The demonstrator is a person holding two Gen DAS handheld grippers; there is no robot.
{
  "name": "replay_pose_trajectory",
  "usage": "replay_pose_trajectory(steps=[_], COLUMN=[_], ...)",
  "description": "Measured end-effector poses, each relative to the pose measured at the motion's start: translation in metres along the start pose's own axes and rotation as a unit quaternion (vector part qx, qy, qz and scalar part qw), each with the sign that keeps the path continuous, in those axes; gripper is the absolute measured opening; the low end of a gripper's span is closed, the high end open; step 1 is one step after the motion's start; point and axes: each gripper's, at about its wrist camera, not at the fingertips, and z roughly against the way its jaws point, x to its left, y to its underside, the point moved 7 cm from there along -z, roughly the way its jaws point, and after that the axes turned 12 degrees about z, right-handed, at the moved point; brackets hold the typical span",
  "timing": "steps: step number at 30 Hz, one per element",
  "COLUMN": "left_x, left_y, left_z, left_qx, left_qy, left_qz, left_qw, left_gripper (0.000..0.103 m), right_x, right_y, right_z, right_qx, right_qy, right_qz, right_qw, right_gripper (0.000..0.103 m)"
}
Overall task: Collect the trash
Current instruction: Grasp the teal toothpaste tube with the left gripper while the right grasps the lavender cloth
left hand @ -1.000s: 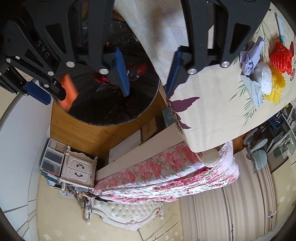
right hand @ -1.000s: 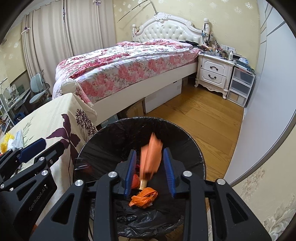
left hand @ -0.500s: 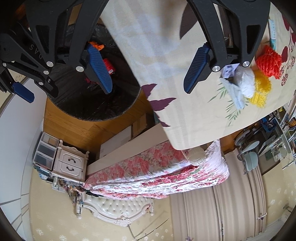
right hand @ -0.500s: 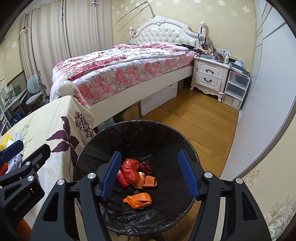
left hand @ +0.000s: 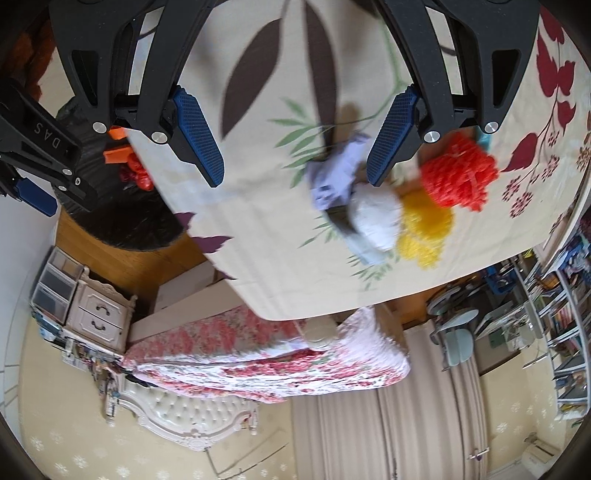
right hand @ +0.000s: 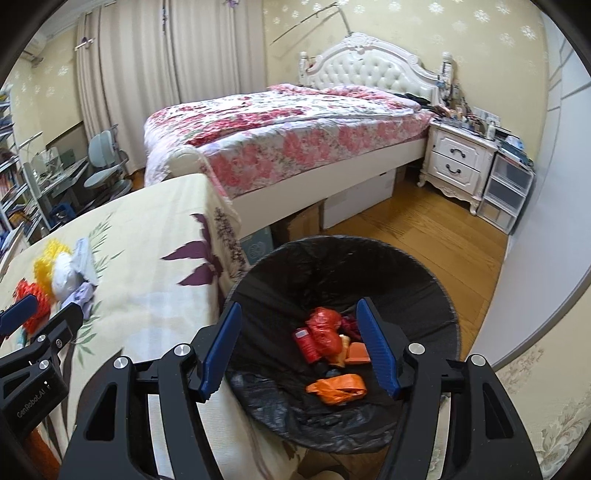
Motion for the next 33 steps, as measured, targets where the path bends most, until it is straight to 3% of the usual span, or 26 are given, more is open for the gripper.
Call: replay_pose_trajectory(steps=[8,17,23,26,30,33], left_x=[0.068,0.14,0.163,0.163,0.158,0.16], left_y=[0.005,0.017,0.028,0.031,0.033,0.034], left_z=[0.013,0.02,0.006,-0.001,0.001,0.004], left_qx=[0.002,0.016,0.055,0.078,0.072,0.067], left_qy=[-0.043,-0.099,-0.101,-0.088,-0.077,-0.077], left_qz=[0.047,0.099,0.127,0.13,0.114,0.109], left_qw=[0.9979,0.99,0.9852,0.9846,0.9878,0.9888], left_gripper=[0.078,0.075,0.061,0.045,0.019,0.016], right_x=[0.051,0.093,0.112,0.12,0.131,0.141], right_y=[-0.004,-0.003,0.0,0.001,-0.002,-0.005], right_z=[0.009,0.019,0.022,0.023,0.024,0.024], right_qx=[-0.006,-0.01,-0.008,-0.007,-0.008,-0.008], right_qy=[-0.04,-0.068,-0.085,-0.092,-0.104,-0.116], right_qz=[0.04,0.076,0.09,0.096,0.101,0.103], right_qw=[0.998,0.995,0.992,0.991,0.989,0.988], right_gripper=[0.063,0.063,0.063,0.063,0.063,0.063])
